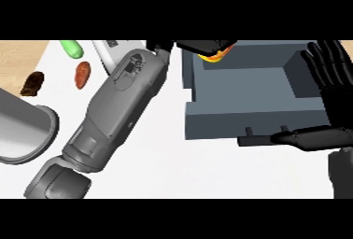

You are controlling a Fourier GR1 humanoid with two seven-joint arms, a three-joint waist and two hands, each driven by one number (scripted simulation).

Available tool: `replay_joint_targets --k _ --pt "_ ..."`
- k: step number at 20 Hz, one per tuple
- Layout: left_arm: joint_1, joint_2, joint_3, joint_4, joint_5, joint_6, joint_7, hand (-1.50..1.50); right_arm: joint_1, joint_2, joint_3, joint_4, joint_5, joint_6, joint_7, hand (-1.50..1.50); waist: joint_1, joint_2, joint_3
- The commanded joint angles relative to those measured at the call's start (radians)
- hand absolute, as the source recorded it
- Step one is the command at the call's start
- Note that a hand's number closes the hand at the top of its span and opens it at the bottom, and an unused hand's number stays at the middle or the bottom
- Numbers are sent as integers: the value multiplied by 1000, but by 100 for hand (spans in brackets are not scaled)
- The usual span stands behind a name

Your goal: Pick up the cup, place it into the drawer and close the drawer

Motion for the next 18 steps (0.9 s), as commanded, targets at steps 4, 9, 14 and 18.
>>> replay_joint_targets --k 4,9,14,18 --pt "-136 -1 -89 238 36 91 75 150 2 -9 -9 66 -8 39 -77 -150 -45 18 2" --pt "-121 -1 -200 309 86 33 101 150 -49 -3 21 15 -29 40 -11 -150 -97 26 2" --pt "-119 -1 -244 350 104 -20 110 150 -75 8 37 34 -22 39 -24 -150 -131 41 2" --pt "-72 -1 -309 338 118 -9 94 -150 -66 12 55 18 -33 61 -30 -150 -173 44 2"
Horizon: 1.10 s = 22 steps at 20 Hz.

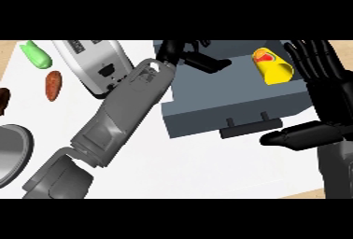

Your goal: Pick up the cup, place it into the drawer and close the drawer

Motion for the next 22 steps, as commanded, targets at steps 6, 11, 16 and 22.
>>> replay_joint_targets --k 6,11,16,22 --pt "72 0 16 -67 160 -10 -104 -150 -42 26 72 9 -128 120 18 -150 -32 9 -1" --pt "54 0 37 -132 247 -39 -197 -150 -39 20 185 24 -206 271 44 150 -11 1 -2" --pt "72 0 58 -119 307 16 -268 -150 5 -118 289 2 -124 407 142 150 23 -14 -4" --pt "55 0 48 -95 340 51 -275 -150 67 -199 312 -43 124 375 130 -150 88 -29 -1"
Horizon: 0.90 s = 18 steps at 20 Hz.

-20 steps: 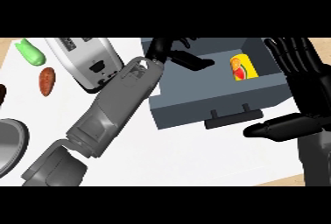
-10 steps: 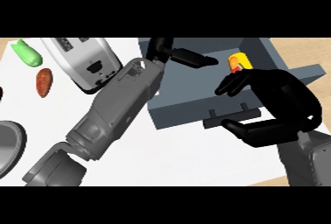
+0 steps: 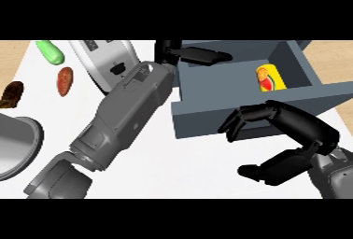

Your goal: Pick up the cup, place it into the drawer and close the drawer

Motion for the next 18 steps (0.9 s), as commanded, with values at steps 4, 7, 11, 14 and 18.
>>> replay_joint_targets --k 4,7,11,14,18 --pt "6 0 22 -1 52 -13 -29 -150 65 -40 82 77 388 -87 -135 -150 87 -6 2" --pt "58 5 50 -3 52 -63 -85 -150 76 1 147 174 496 -168 -141 -150 118 -11 1" --pt "99 9 46 -61 47 -62 -77 -150 16 34 187 434 599 -226 -254 -150 152 -16 1" --pt "130 19 50 -82 51 -89 -83 -150 -81 57 212 641 662 -249 -315 -150 175 -11 2" --pt "213 55 45 -146 55 -122 -70 -150 -164 83 170 889 712 -352 -410 150 209 -11 3"
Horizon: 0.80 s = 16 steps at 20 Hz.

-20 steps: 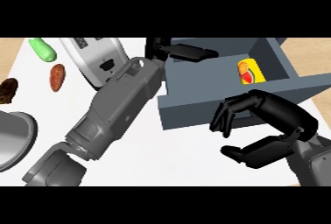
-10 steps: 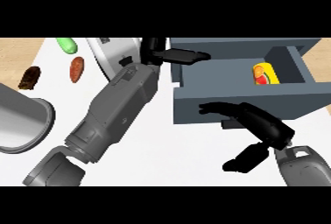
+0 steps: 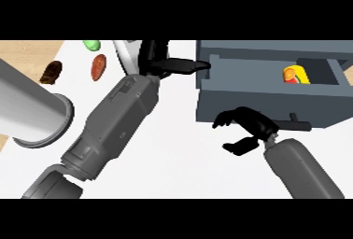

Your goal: Pick up the cup, place it into the drawer and close the drawer

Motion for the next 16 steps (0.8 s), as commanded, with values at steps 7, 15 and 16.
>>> replay_joint_targets --k 7,15,16 --pt "137 99 -3 -146 14 -91 46 -150 -274 8 -171 479 5 -153 -249 150 75 7 3" --pt "197 146 -15 -205 12 -143 63 -150 -462 -79 -320 634 -50 -212 -256 150 117 25 4" --pt "213 143 -20 -202 14 -166 59 -150 -467 -92 -327 635 -58 -202 -263 150 119 33 3"
